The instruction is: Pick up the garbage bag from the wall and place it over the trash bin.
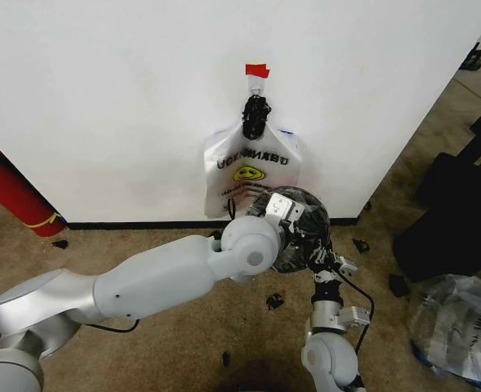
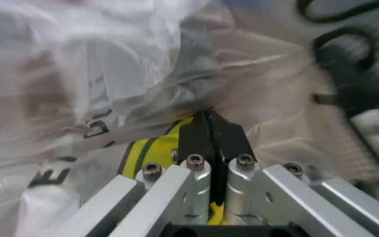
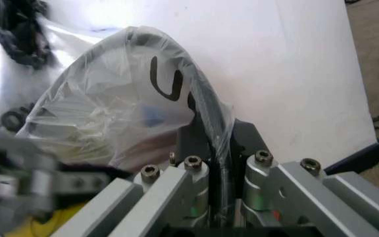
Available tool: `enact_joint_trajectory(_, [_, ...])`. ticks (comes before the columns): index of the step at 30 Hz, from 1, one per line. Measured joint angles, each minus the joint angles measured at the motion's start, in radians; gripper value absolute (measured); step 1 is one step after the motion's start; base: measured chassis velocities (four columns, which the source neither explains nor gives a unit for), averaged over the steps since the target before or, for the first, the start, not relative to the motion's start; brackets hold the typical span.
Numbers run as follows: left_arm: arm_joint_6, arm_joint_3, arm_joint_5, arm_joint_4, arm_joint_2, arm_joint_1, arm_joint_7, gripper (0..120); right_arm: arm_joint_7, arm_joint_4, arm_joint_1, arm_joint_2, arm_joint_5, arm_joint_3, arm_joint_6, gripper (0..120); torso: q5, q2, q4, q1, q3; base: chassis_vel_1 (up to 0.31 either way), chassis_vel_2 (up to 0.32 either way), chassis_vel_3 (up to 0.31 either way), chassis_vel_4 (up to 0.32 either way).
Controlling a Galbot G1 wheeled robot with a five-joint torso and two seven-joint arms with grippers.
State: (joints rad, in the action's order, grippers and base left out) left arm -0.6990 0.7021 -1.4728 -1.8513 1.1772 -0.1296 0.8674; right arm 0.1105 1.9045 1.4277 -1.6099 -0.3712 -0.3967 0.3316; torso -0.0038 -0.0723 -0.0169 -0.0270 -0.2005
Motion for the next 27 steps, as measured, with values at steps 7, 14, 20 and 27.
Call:
enact_joint_trajectory(7, [-0.001,0.026,0.041,0.086,0.023,0.002,-0.003,0,-0.014,0.038,0.028,0.001,-0.002,-0.005,0.004,1,0.0,0.0,-0.0003,0.0,0.0,0.0,0.0,0.0,0.0])
enact_joint_trajectory(14, [0.0,0.037,0.073,0.154,0.05,-0.004,-0.011,0,-0.021,0.045,0.039,0.001,-0.004,-0.005,0.008,1,0.0,0.0,-0.0004,0.0,0.0,0.0,0.0,0.0,0.0])
enact_joint_trajectory(20, [0.0,0.051,0.086,0.213,0.08,-0.005,-0.014,0,-0.03,0.055,0.047,0.002,-0.002,-0.002,0.008,1,0.0,0.0,-0.0003,0.0,0.0,0.0,0.0,0.0,0.0])
enact_joint_trajectory(27, [0.0,0.072,0.103,0.296,0.121,0.012,-0.033,0,-0.038,0.067,0.061,0.002,-0.015,-0.004,0.01,1,0.0,0.0,-0.0004,0.0,0.0,0.0,0.0,0.0,0.0])
